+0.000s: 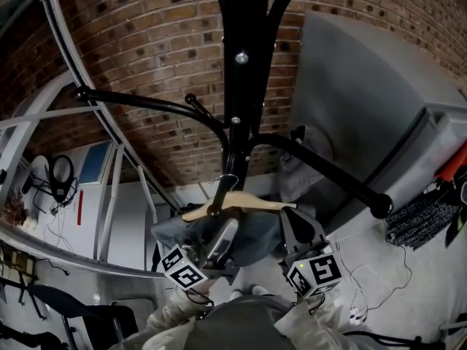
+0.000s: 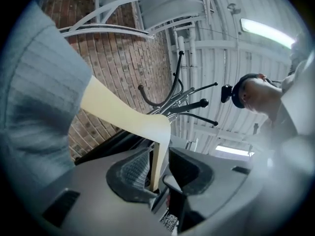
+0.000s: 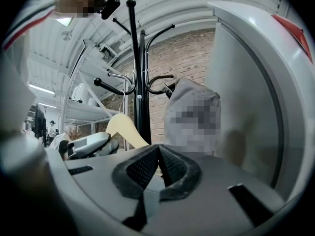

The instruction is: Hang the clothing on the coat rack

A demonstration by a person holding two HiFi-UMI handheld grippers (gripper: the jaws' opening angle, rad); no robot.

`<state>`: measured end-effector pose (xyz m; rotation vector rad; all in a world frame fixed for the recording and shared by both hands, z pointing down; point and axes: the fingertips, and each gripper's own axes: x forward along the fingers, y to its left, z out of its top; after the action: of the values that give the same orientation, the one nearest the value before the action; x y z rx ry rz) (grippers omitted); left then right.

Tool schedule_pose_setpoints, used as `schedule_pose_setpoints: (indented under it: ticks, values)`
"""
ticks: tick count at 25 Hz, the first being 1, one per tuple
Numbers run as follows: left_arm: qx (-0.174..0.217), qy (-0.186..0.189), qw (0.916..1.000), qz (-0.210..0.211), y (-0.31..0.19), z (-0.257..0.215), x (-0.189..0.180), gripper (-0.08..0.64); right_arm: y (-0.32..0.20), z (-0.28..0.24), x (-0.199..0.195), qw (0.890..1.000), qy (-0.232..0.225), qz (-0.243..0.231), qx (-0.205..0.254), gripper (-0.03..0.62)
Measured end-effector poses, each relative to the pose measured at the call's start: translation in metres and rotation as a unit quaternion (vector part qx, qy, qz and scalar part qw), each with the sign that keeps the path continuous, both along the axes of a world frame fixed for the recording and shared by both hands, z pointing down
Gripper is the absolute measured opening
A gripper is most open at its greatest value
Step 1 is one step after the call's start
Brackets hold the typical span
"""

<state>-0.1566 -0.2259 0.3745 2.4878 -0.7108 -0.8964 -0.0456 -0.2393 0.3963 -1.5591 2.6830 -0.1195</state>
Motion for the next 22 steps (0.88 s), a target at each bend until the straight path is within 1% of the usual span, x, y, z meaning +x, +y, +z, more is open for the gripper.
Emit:
schedule_pose_setpoints:
  ticks: [5, 11, 15, 22]
  values:
    - [0.008, -0.047, 0.9986, -0.02, 0.012, 0.008, -0.005, 0.12, 0.008, 0.003, -0.011, 1.0, -0.013, -0.006, 0.002, 0.024]
    - [0.021, -0.103, 0.9937, -0.041, 0.025, 0.014, -0.011, 0.116, 0.019, 0.002, -0.029, 1.0, -0.014, -0.016, -0.001, 0.024]
    - [0.023, -0.127, 0.9903, -0.052, 0.033, 0.02, -0.017, 0.099, 0.027, 0.006, -0.038, 1.0, -0.013, -0.019, -0.004, 0.024]
    - [0.015, -0.155, 0.9854, -0.068, 0.046, 0.036, -0.023, 0.057, 0.039, 0.016, -0.046, 0.999, -0.017, -0.023, -0.015, 0.023]
